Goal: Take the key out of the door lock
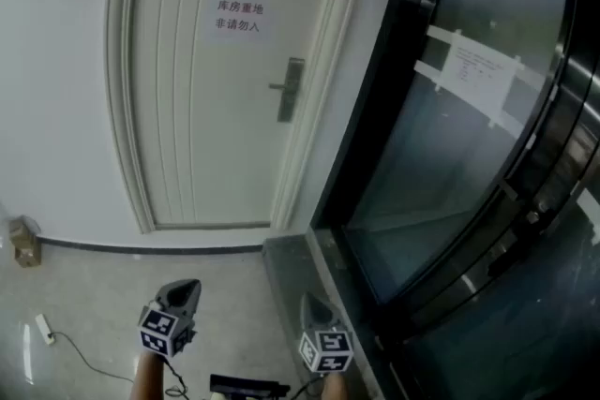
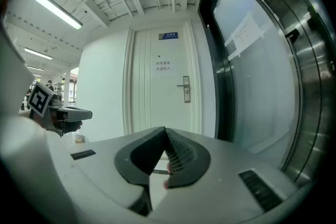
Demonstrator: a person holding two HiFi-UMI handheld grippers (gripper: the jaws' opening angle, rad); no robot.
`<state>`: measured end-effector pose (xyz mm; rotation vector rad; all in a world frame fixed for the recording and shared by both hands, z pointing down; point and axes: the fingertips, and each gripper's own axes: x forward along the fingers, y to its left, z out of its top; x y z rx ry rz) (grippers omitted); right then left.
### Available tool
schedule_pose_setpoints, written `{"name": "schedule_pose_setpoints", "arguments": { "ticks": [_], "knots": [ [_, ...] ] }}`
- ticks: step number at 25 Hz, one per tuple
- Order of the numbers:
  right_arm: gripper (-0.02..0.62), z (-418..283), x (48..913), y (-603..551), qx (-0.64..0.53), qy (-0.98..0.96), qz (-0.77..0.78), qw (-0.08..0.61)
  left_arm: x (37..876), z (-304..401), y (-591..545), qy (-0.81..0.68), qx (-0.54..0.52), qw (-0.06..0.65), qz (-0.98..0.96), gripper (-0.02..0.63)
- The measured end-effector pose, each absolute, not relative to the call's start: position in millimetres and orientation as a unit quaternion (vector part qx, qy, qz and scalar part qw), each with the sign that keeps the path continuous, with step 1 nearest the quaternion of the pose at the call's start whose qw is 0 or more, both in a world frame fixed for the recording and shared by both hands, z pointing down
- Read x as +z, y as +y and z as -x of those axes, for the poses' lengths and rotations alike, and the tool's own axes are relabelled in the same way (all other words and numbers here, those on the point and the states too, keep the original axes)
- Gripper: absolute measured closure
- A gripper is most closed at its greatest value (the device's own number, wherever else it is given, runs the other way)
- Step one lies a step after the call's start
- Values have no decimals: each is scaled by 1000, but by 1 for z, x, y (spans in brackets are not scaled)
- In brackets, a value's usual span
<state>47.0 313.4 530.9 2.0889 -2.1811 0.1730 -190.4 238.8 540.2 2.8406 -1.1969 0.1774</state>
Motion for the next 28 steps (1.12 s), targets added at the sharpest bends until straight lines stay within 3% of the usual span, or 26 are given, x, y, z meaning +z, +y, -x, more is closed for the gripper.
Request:
{"name": "schedule_pose_setpoints", "arguments": {
  "ticks": [28],
  "knots": [
    [588,-82,530,306,58,-724,-686,37,540,153,236,-389,65,21,-919,598]
  ]
}}
